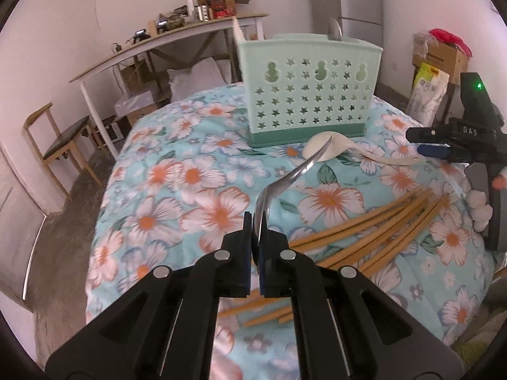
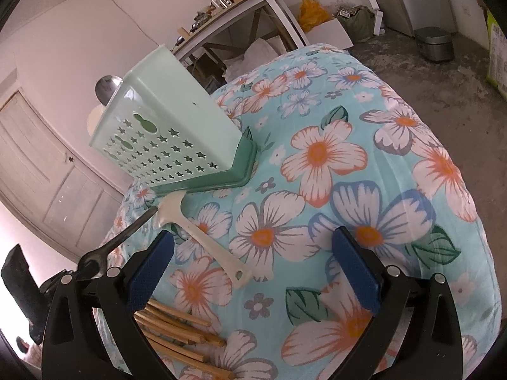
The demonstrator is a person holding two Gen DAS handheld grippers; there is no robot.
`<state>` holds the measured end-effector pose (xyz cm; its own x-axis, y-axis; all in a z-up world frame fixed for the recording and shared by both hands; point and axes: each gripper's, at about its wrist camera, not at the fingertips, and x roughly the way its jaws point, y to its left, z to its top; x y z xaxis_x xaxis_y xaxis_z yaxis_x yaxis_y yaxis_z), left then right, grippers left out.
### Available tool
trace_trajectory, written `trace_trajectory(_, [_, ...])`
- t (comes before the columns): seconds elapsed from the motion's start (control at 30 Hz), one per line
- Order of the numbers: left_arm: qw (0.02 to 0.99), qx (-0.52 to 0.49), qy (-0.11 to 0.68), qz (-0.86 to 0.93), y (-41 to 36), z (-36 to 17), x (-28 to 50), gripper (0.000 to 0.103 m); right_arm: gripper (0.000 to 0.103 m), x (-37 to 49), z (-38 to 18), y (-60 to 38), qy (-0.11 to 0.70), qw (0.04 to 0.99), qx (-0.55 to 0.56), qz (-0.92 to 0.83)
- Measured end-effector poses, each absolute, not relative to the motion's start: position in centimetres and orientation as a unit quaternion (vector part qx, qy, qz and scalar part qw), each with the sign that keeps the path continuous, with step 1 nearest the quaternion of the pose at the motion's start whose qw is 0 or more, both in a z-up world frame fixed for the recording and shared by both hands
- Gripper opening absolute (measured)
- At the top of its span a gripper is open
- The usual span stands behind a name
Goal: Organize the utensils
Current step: 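Lift the metal spoon with the left gripper while the right grasps the white plastic spoon, then carry the white spoon to the holder with the right gripper while the left carries the metal spoon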
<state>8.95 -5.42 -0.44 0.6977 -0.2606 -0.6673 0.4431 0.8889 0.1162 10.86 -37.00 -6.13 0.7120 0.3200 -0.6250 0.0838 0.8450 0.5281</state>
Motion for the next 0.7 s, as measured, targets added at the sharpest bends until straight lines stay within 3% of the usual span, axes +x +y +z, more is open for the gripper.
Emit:
trace_trajectory(0.17, [0.917, 0.117, 0.339, -0.173, -3.7, -0.2, 7.8, 0.002, 0.092, 11.0, -4.1, -34.0, 0.386, 0.905, 0.170, 0.060])
trace_trajectory(0.4, [0.925, 0.093, 0.333, -0.156, -2.2, 0.3, 7.1, 0.002, 0.066, 12.0, -1.2, -26.1, 0.352, 0.929, -0.082, 0.073])
trace_trajectory(0.6, [0.932, 0.068, 0.323, -0.149, -1.3, 0.9, 7.2, 0.002, 0.040, 14.0, -2.6, -22.2, 0.365, 0.900, -0.215, 0.104])
trace_trajectory(0.7, [0.934, 0.059, 0.322, -0.146, -0.7, 0.8, 7.4, 0.002, 0.034, 14.8, -3.6, -20.7, 0.372, 0.883, -0.265, 0.112])
